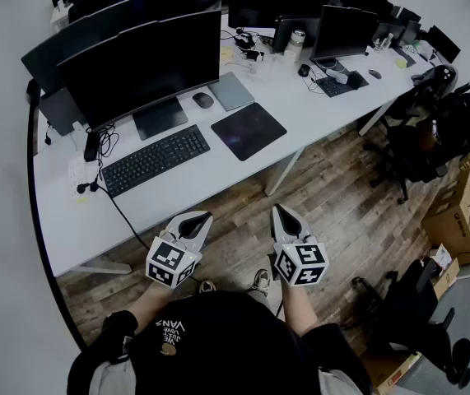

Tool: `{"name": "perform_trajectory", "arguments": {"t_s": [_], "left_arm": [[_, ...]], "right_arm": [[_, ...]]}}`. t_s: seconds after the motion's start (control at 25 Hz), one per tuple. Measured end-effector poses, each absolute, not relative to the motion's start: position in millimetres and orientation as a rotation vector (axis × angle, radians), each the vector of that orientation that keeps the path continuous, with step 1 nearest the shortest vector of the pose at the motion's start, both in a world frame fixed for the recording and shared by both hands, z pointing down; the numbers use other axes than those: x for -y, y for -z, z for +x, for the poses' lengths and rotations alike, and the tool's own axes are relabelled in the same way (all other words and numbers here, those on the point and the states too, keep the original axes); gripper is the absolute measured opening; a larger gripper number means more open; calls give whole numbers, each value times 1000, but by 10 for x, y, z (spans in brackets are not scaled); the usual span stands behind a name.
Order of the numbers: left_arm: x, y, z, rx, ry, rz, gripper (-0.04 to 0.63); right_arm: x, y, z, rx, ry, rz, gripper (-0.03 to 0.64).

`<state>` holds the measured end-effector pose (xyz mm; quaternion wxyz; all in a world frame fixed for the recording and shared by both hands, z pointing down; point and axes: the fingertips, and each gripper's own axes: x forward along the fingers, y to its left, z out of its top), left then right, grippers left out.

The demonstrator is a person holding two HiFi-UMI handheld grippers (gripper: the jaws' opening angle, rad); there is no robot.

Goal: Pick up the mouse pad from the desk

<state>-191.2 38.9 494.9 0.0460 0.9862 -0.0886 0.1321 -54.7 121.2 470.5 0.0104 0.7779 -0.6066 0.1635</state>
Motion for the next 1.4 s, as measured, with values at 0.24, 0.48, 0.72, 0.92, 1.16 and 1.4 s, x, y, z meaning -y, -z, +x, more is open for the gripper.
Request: {"name": "perform_trajectory", "arguments": {"t_s": [0.24,0.48,0.72,0.92,1.16,1.4], "left_arm": [[-468,-4899,-1687,259,-358,3002,2],[-513,-4919,-1362,372,-359,2929,247],[-644,-4980,-961,456,-374,2878,262],[-731,-5078,-673,588,-357,2811,262],[-743,-5197,-600,745,-372,2727,262],[-553,-5384,-476,771,-424,2670,262]], "right_arm": [[-1209,-4678,-401,1995,-512,2391,5],[-1139,-4754,-144,2089,-560,2288,242],[-1202,-4785,241,2173,-572,2159,256],[-1268,-4818,651,2224,-572,2060,256],[-1258,-4912,953,2254,-614,1991,256],[-1080,-5016,1122,2261,-656,1987,256]]}}
